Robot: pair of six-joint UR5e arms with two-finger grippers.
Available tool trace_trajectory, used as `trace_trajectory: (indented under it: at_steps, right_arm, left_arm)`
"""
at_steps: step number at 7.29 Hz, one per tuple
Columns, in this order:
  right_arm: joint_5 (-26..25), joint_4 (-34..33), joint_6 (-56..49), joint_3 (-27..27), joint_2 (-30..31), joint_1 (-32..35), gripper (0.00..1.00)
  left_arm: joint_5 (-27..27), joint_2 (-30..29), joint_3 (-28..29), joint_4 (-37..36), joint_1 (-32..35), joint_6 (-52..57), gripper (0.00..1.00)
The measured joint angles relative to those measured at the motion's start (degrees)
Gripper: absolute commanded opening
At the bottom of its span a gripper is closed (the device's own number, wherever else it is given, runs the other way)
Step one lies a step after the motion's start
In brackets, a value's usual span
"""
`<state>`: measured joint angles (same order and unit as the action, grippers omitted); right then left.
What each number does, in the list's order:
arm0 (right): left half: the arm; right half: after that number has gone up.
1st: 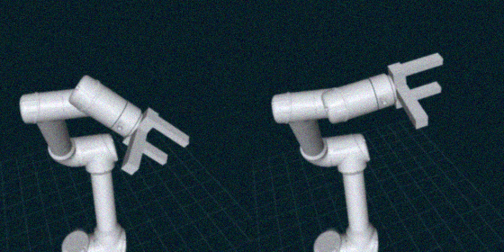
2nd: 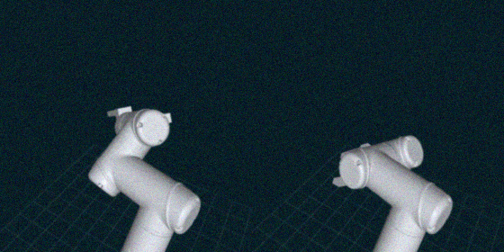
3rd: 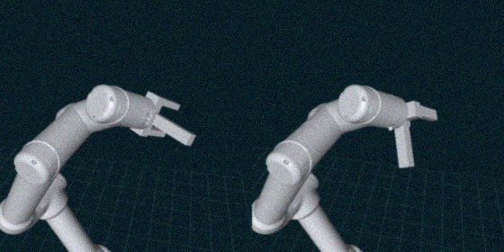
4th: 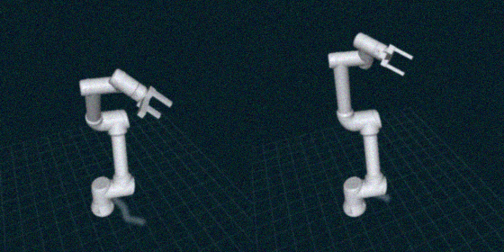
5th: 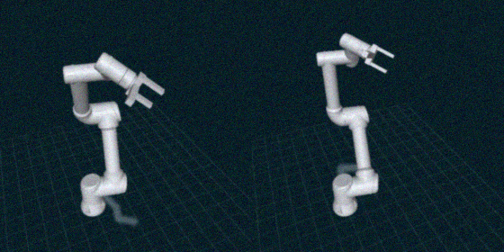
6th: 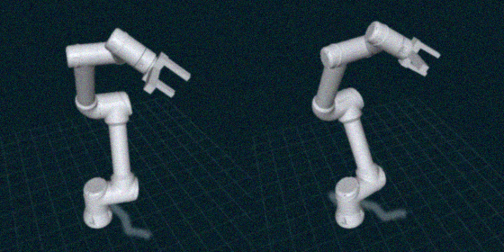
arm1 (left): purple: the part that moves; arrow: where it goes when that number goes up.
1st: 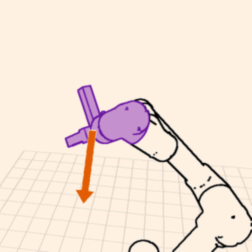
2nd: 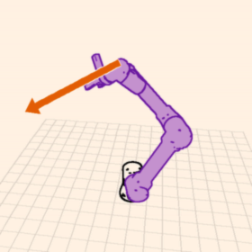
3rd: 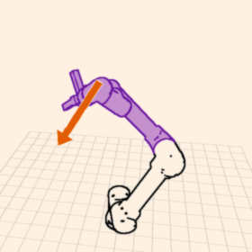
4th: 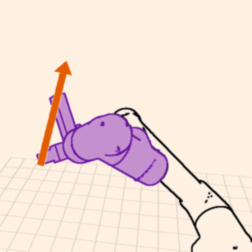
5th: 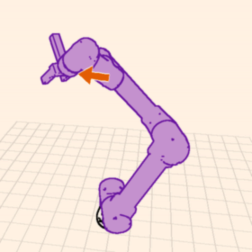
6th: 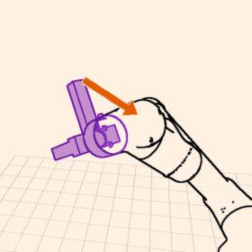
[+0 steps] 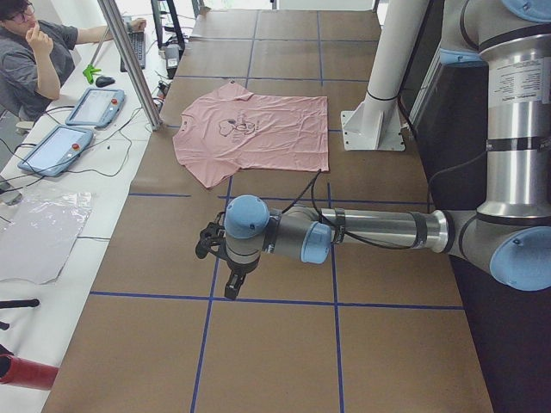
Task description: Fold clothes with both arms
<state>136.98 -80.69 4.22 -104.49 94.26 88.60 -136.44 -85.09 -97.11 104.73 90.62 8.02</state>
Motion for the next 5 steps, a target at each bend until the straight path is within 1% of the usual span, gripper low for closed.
trace_trajectory:
  at_steps: [2, 3, 4, 5]
  right_arm:
    - [1.14, 5.98, 0.47, 1.12, -1.12, -0.09, 1.0]
    - [2.29, 8.83, 1.04, 1.91, -1.46, -0.2, 1.0]
    - [2.88, 10.53, 2.77, 2.28, -2.99, -1.06, 1.0]
    - [2.95, 11.24, 7.6, 2.54, -6.21, -3.33, 1.0]
  left_arm:
    - [0.14, -4.01, 1.77, 13.03, 0.0, -0.11, 1.0]
    - [0.03, -5.94, 2.91, 17.79, 0.0, -0.16, 1.0]
    - [-0.12, -7.08, 3.85, 21.0, -0.02, -0.18, 1.0]
    - [-0.19, -7.71, 4.54, 23.17, -0.04, -0.19, 1.0]
